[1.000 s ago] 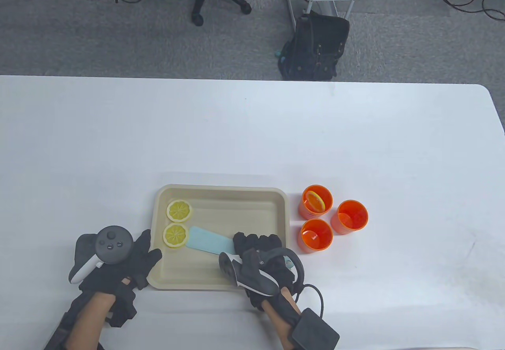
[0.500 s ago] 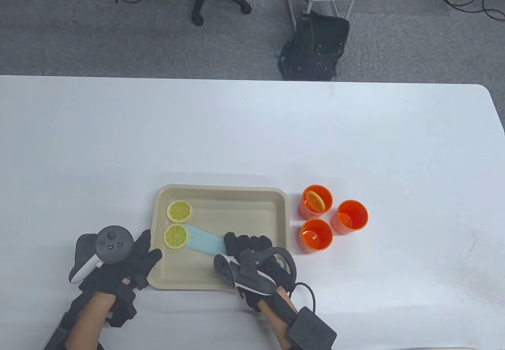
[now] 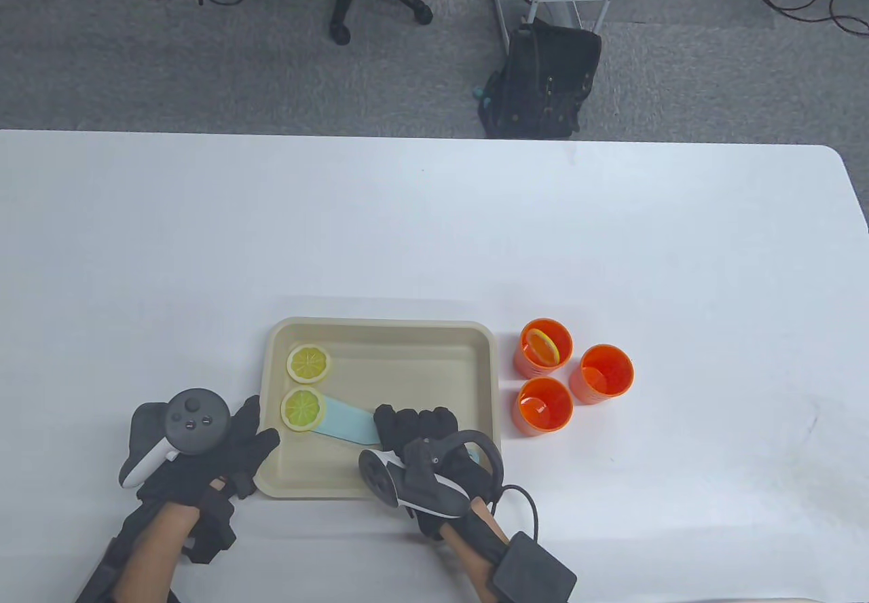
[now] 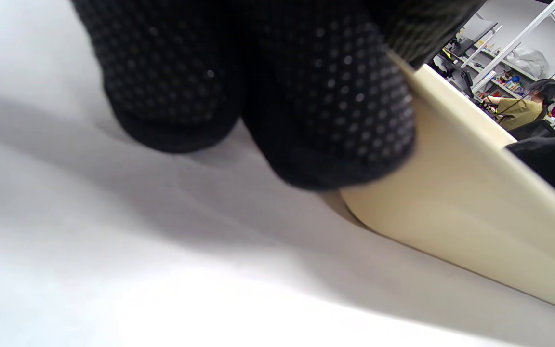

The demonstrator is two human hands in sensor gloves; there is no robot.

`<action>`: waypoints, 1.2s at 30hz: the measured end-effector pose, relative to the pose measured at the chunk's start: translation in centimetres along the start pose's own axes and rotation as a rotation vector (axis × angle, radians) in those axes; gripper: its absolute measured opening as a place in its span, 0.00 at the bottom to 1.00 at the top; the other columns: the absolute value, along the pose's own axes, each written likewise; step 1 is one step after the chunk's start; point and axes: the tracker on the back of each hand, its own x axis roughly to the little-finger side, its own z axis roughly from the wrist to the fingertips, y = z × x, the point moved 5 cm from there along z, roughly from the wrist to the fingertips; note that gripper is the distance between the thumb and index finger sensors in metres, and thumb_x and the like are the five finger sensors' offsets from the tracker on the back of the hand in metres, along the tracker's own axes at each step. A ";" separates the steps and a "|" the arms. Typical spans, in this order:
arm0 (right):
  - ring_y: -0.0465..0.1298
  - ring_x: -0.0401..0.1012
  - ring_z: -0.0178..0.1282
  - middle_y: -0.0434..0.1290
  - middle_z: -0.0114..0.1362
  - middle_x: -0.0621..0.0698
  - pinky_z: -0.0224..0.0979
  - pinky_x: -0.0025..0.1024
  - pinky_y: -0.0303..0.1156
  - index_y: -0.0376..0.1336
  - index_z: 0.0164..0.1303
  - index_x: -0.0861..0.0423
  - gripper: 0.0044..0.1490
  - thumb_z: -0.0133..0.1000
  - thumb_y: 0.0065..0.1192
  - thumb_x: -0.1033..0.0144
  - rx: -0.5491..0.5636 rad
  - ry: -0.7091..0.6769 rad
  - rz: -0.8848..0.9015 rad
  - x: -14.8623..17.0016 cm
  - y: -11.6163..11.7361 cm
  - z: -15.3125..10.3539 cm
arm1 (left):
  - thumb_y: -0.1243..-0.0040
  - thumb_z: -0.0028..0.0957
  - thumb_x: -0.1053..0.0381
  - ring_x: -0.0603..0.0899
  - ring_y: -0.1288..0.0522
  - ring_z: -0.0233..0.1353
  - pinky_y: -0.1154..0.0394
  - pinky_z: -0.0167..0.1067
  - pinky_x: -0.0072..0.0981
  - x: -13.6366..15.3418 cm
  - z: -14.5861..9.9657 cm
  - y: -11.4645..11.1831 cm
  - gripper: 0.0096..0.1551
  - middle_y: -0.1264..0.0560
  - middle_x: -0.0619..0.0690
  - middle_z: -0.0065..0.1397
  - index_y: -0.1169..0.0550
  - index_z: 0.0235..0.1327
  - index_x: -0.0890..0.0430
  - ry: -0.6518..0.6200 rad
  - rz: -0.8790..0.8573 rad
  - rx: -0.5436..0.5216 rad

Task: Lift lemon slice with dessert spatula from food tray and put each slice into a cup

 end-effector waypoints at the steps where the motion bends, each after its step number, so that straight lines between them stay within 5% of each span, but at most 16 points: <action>1: 0.83 0.42 0.63 0.74 0.72 0.53 0.78 0.54 0.70 0.60 0.78 0.53 0.37 0.57 0.66 0.59 0.010 0.002 0.011 0.2 -0.2 -0.1 | 0.42 0.60 0.41 0.43 0.12 0.34 0.12 0.39 0.38 0.0 0.0 0.0 0.45 0.17 0.49 0.48 0.40 0.77 0.69 0.003 -0.004 0.002; 19: 0.83 0.44 0.60 0.75 0.71 0.54 0.77 0.56 0.69 0.61 0.77 0.55 0.37 0.57 0.67 0.61 0.144 0.143 0.156 6.4 -4.9 -3.8 | 0.42 0.61 0.41 0.42 0.12 0.34 0.12 0.39 0.38 0.1 0.0 0.0 0.45 0.17 0.48 0.48 0.40 0.77 0.69 0.003 -0.006 0.004; 36: 0.82 0.44 0.60 0.75 0.71 0.54 0.77 0.56 0.68 0.61 0.78 0.54 0.37 0.57 0.68 0.61 0.238 0.459 0.295 17.6 -6.6 -8.9 | 0.42 0.61 0.41 0.43 0.12 0.34 0.12 0.39 0.38 0.1 0.0 -0.1 0.45 0.17 0.48 0.48 0.40 0.77 0.69 0.003 -0.007 0.004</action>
